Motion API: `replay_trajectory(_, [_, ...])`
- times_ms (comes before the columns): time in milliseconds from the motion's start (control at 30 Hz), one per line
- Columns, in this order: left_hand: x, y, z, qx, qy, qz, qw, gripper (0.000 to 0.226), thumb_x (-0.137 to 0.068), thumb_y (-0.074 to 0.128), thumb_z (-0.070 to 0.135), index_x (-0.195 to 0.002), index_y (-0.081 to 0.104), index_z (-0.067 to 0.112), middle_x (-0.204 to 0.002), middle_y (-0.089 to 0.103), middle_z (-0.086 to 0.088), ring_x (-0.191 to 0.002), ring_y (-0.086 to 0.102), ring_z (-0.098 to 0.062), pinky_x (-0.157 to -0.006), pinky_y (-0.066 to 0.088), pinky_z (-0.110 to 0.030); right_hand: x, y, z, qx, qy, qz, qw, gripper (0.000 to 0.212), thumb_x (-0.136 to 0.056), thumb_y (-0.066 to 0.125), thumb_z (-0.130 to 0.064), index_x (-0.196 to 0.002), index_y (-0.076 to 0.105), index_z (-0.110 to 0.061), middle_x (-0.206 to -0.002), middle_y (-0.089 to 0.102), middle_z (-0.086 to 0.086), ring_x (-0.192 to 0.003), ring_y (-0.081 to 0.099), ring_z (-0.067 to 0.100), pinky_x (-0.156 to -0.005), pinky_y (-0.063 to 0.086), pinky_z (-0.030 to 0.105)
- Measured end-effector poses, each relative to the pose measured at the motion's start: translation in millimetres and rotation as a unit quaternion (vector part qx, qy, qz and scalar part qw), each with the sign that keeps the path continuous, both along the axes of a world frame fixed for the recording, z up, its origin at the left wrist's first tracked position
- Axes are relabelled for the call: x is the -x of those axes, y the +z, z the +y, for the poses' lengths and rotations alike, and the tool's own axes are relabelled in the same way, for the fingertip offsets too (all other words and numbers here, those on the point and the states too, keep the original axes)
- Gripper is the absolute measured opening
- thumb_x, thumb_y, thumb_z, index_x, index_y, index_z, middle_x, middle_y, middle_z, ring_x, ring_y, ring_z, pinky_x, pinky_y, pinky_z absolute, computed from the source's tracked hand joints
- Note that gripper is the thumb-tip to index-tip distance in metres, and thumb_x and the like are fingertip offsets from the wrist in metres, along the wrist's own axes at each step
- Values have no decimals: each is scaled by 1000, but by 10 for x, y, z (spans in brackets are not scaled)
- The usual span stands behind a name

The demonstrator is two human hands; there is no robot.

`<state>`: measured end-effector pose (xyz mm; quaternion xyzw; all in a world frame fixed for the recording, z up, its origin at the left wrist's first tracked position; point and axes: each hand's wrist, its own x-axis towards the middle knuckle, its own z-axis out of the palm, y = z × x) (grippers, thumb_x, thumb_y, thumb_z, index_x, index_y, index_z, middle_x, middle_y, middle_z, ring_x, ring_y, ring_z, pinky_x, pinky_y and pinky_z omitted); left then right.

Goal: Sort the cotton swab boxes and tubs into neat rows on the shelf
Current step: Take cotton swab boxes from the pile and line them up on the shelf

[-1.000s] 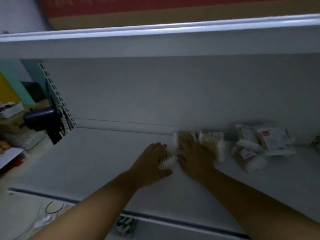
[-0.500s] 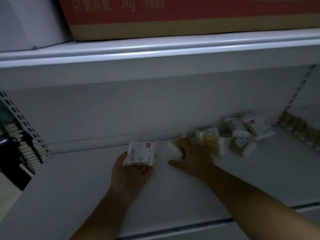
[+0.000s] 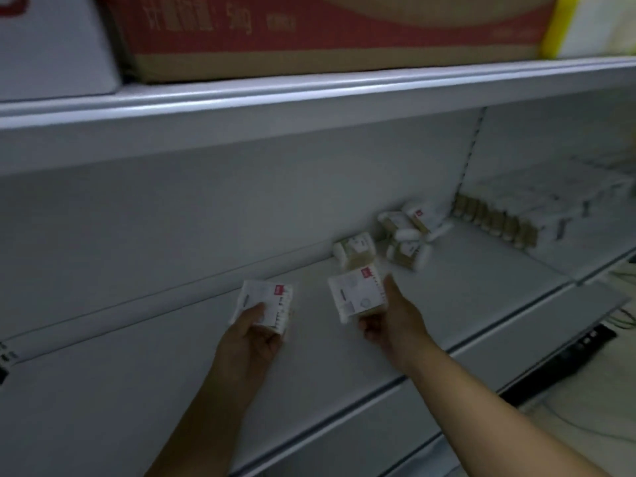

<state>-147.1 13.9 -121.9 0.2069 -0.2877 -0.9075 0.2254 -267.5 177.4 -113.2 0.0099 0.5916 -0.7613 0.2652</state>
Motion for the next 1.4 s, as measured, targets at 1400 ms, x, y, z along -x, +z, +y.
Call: replay_trajectory(1400, [3629,192,4659,149,-244,-33,958,37,-78,49,-15,-101,60,12,-83,72,-7,-71,69,-20,-63,58,-35,2706,294,4929,83,-187,60,977,19,-88,54,-9,-104,64,-6,-97,72,15,-89,69,27,-81,55,42])
